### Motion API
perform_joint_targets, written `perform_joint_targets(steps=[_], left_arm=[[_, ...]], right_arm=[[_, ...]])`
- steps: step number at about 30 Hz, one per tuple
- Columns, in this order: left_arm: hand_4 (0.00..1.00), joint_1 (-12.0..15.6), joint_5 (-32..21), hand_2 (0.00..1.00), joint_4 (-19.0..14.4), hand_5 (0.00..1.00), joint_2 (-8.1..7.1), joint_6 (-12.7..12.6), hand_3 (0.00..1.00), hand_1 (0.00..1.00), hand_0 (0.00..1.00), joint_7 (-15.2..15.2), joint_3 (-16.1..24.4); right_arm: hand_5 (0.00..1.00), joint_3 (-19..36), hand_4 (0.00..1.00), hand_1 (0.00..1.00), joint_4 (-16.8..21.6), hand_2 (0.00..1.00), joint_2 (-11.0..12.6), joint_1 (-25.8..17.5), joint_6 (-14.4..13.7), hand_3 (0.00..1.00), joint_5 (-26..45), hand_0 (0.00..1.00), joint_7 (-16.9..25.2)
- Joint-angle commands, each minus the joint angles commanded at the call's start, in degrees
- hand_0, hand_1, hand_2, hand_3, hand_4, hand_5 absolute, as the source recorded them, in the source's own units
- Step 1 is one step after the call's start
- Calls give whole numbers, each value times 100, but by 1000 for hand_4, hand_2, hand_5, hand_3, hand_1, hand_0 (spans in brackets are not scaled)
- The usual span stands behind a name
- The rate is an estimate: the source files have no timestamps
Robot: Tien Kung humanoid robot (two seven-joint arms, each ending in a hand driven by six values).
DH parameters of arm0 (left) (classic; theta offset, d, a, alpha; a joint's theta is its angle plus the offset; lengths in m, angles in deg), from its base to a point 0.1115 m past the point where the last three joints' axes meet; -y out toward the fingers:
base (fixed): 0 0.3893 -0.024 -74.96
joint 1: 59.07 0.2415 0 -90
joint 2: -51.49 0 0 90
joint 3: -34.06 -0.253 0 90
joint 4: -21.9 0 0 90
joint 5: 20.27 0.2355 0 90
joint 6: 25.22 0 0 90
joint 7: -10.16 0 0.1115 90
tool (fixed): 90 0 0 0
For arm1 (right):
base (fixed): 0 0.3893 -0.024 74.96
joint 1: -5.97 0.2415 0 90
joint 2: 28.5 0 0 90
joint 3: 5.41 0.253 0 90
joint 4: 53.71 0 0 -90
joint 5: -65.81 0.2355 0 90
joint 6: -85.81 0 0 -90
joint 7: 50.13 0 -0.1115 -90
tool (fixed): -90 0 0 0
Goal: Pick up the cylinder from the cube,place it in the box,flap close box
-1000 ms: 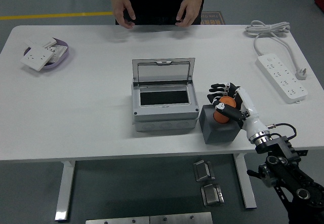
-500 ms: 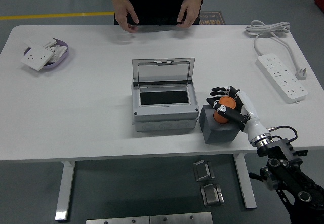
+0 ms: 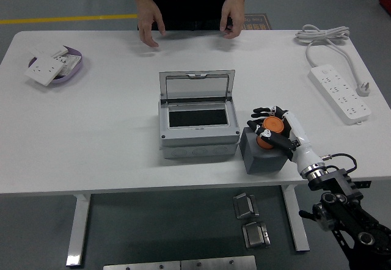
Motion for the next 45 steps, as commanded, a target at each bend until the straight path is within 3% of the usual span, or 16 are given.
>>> perform_joint_targets(steps=[4, 5, 16, 17, 22, 23, 28, 29, 34, 35, 40, 41, 45], left_arm=[[696, -15, 28, 651, -11, 179, 3, -23, 686, 662, 632, -41, 43], [694, -15, 25, 643, -10, 181, 4, -26, 668, 652, 624, -44, 43], [692, -12, 33, 642, 0, 181, 3, -28, 666, 650, 623, -48, 40], [691, -11, 39, 639, 1, 182, 2, -27, 669, 650, 623, -48, 44], [691, -10, 59, 639, 2, 182, 5, -23, 669, 650, 623, -46, 63], [690, -10, 65, 639, 1, 184, 7, -22, 666, 650, 622, -47, 69], [690, -10, 73, 639, 1, 184, 6, -21, 666, 650, 622, -48, 71], [690, -10, 72, 637, 2, 187, 5, -21, 659, 647, 619, -49, 69], [690, -11, 76, 637, 0, 187, 7, -21, 659, 647, 619, -51, 74], [689, -11, 78, 637, 0, 186, 8, -21, 658, 646, 619, -52, 75], [689, -16, 97, 637, 2, 186, 12, -21, 658, 646, 619, -56, 83], [692, -17, 103, 639, 2, 193, 12, -21, 659, 646, 618, -56, 87], [692, -27, 122, 639, 3, 193, 13, -20, 659, 646, 618, -58, 95]], right_arm=[[97, -28, 861, 564, -1, 603, -4, 8, 4, 590, 7, 546, -3], [2, -32, 766, 564, -3, 598, -8, 8, 4, 589, 6, 547, -5], [2, -40, 754, 564, -23, 600, -23, 12, -44, 592, 67, 547, -16], [2, -44, 624, 564, -23, 603, -28, 12, -56, 582, 81, 547, -16], [2, -47, 624, 564, -16, 603, -47, 23, -117, 582, 122, 547, -30], [2, -45, 556, 565, -16, 603, -48, 25, -131, 575, 129, 549, -36], [2, -39, 556, 565, -11, 603, -52, 31, -168, 575, 140, 549, -54], [2, -40, 298, 567, -9, 472, -52, 33, -174, 579, 141, 552, -55], [2, -36, 298, 567, 15, 472, -50, 43, -194, 579, 145, 552, -49], [2, -34, 283, 566, 21, 468, -49, 46, -200, 400, 149, 579, -45], [2, -20, 283, 566, 49, 468, -45, 81, -236, 400, 159, 579, -19], [2, -16, 270, 568, 53, 438, -44, 94, -243, 339, 160, 537, -15], [2, -19, 270, 568, 68, 438, -22, 218, -272, 339, 160, 537, -4]])
